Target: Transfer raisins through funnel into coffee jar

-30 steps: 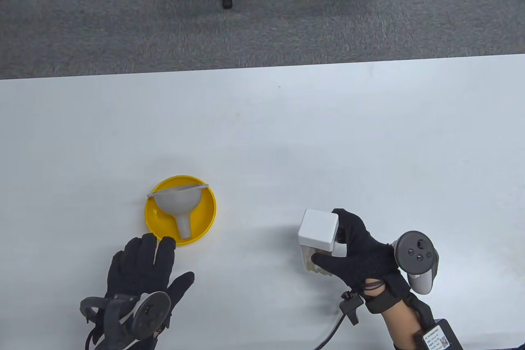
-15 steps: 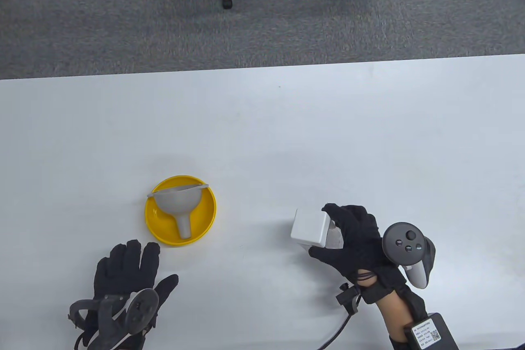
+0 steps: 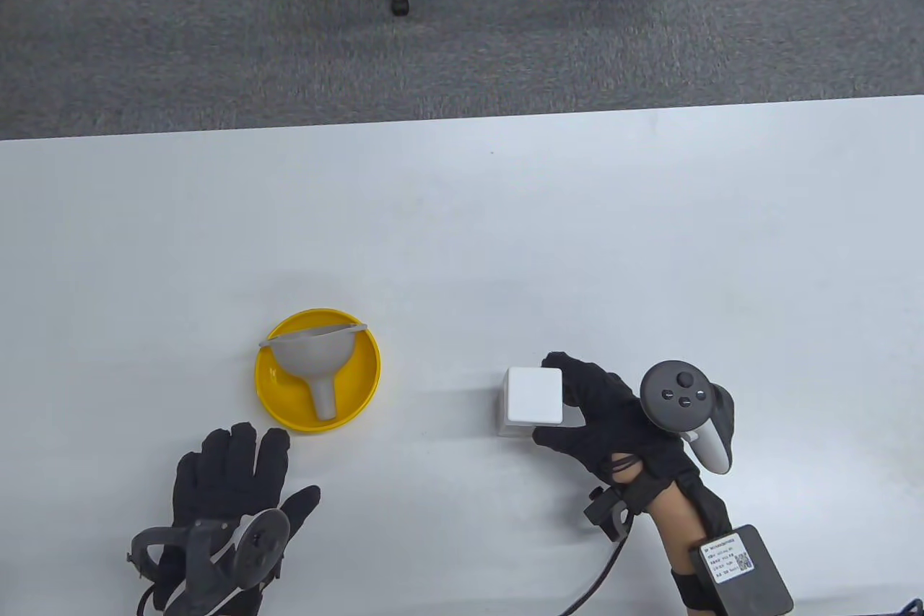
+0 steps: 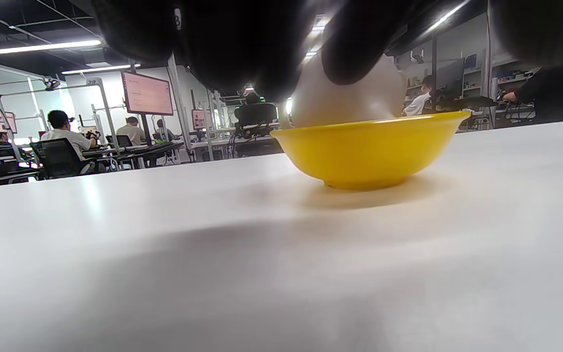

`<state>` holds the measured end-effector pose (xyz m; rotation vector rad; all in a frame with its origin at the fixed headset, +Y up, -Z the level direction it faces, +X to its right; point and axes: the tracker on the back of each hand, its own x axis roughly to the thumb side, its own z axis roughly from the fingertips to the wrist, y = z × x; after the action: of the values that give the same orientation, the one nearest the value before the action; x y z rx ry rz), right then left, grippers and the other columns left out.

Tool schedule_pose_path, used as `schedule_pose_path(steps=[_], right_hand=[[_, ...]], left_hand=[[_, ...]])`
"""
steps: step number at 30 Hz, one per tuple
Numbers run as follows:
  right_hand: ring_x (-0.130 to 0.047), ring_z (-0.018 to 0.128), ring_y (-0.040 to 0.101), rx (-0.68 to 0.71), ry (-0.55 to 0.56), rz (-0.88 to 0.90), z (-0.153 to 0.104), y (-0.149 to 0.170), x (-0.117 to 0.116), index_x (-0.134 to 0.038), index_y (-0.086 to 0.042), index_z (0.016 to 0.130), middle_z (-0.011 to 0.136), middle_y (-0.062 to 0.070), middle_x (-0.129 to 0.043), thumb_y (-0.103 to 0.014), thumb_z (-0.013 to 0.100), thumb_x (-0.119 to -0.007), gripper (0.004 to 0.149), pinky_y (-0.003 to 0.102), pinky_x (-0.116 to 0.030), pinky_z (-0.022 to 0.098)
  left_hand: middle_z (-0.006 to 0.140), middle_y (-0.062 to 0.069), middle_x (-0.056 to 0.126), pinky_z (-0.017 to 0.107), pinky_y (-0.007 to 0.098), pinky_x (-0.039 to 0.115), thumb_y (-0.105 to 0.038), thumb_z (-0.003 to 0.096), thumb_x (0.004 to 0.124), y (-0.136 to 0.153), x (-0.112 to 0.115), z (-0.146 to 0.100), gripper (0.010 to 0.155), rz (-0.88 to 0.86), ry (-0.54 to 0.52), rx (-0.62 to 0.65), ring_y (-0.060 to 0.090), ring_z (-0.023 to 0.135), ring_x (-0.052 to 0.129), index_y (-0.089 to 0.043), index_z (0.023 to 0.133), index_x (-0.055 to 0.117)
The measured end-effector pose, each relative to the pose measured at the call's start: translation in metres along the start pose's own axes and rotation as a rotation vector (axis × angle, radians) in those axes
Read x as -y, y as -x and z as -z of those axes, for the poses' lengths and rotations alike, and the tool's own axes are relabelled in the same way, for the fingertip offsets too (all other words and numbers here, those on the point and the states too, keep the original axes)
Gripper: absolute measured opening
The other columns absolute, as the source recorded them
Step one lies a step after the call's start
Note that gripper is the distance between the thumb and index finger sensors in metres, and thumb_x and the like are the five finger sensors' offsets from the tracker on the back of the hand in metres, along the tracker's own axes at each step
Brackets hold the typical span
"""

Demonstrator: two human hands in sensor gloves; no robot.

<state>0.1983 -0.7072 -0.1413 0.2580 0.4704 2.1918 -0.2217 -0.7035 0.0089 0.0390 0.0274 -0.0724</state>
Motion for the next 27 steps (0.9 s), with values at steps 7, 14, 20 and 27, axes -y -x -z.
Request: schedule_pose_path(steps=[7,14,20,27], right_hand=[[-0.074,0.088,0.039,-0.034,0.038,-0.058,-0.016,-0.001,0.004,-0.057,-0.024,0.105,0.103,0.012,-0.072,-0.042,0.032,-0.104,0.088,0.065,-0.060,0.066],[-0.071,0.092,0.043,-0.039,0.197,-0.381,-0.069,0.006,0.038,-0.061,-0.021,0.104,0.108,0.015,-0.066,-0.043,0.033,-0.104,0.086,0.068,-0.057,0.067],[-0.064,0.100,0.045,-0.067,0.381,-0.772,-0.107,0.029,0.061,-0.062,-0.025,0.105,0.113,0.014,-0.062,-0.054,0.037,-0.094,0.081,0.073,-0.050,0.071],[-0.052,0.109,0.043,-0.100,0.406,-0.790,-0.113,0.060,0.068,-0.061,-0.028,0.106,0.118,0.011,-0.057,-0.060,0.037,-0.089,0.081,0.075,-0.039,0.073]], left_hand=[[0.114,0.008,0.070,0.076,0.063,0.059,-0.077,0.0377,0.071,0.002,-0.001,0.000,0.082,-0.003,-0.011,-0.011,0.041,0.104,0.068,-0.035,0.107,0.060],[0.115,0.007,0.069,0.076,0.063,0.058,-0.077,0.0378,0.071,0.003,-0.004,-0.001,0.082,0.008,-0.037,-0.014,0.041,0.104,0.067,-0.035,0.107,0.060],[0.115,0.007,0.069,0.076,0.063,0.058,-0.077,0.0378,0.071,0.004,-0.005,-0.002,0.082,0.025,-0.058,-0.028,0.041,0.104,0.066,-0.035,0.107,0.060],[0.115,0.007,0.069,0.076,0.064,0.057,-0.077,0.0381,0.070,0.002,-0.003,0.000,0.081,0.059,-0.065,-0.030,0.041,0.105,0.066,-0.035,0.107,0.060]])
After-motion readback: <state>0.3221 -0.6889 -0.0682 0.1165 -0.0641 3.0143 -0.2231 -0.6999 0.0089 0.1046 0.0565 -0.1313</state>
